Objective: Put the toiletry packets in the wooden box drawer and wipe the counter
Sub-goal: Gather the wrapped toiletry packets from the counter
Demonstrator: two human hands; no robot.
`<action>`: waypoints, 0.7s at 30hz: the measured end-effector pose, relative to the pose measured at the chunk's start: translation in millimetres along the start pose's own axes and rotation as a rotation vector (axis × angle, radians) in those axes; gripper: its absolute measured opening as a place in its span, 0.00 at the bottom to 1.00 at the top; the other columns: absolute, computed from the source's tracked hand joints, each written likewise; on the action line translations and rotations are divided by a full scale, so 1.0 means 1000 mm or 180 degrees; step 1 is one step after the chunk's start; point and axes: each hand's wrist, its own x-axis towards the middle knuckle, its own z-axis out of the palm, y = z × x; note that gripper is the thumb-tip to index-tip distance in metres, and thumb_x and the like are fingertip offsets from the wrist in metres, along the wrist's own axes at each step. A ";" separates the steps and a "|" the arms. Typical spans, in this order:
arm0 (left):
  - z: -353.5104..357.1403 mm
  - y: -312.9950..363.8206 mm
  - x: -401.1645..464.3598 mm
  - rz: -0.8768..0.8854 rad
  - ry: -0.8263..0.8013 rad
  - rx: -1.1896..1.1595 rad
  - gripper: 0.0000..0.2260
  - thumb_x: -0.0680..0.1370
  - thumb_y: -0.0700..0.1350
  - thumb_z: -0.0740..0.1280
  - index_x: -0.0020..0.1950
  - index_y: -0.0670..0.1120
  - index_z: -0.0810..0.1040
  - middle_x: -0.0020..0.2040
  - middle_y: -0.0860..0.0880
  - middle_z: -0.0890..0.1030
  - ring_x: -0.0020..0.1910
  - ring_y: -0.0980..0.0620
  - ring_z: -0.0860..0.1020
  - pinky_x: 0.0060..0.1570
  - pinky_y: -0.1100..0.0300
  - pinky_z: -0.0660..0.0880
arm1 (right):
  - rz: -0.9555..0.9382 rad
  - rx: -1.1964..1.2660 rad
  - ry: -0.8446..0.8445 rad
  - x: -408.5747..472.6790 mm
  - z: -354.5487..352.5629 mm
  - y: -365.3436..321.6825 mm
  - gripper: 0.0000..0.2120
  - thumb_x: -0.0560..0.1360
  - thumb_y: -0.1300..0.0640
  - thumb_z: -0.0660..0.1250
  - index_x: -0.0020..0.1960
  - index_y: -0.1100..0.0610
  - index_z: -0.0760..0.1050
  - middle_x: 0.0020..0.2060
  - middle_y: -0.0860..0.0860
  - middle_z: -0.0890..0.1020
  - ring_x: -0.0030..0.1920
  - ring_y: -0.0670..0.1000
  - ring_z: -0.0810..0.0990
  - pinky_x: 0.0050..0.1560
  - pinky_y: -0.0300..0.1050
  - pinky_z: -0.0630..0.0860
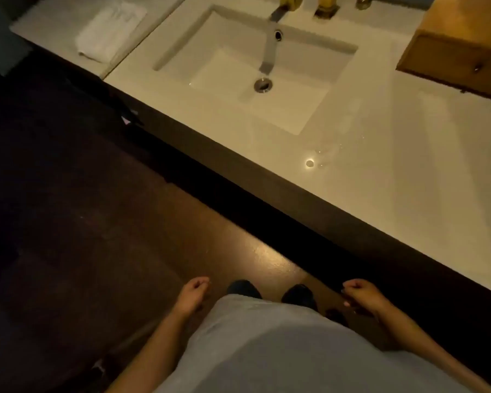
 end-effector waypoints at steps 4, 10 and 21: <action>-0.032 -0.029 0.012 -0.0048 0.0051 -0.0152 0.14 0.81 0.42 0.57 0.64 0.39 0.71 0.49 0.44 0.74 0.48 0.46 0.73 0.38 0.62 0.67 | -0.0035 -0.0238 0.0113 -0.008 0.027 -0.016 0.05 0.78 0.65 0.59 0.44 0.61 0.71 0.33 0.57 0.73 0.31 0.54 0.71 0.32 0.43 0.65; -0.115 -0.078 0.033 -0.0191 0.0011 -0.0240 0.14 0.81 0.41 0.58 0.64 0.37 0.72 0.52 0.43 0.76 0.49 0.45 0.75 0.38 0.61 0.69 | -0.0132 -0.0410 0.0112 -0.020 0.116 -0.036 0.14 0.78 0.63 0.56 0.34 0.57 0.65 0.32 0.57 0.69 0.32 0.53 0.68 0.33 0.43 0.63; -0.280 -0.097 0.072 -0.0020 0.0543 -0.0978 0.14 0.80 0.39 0.57 0.65 0.39 0.70 0.53 0.42 0.76 0.48 0.48 0.77 0.34 0.62 0.67 | -0.0376 -0.0417 0.0092 -0.029 0.277 -0.120 0.10 0.77 0.62 0.60 0.38 0.58 0.72 0.36 0.56 0.77 0.36 0.55 0.76 0.33 0.46 0.74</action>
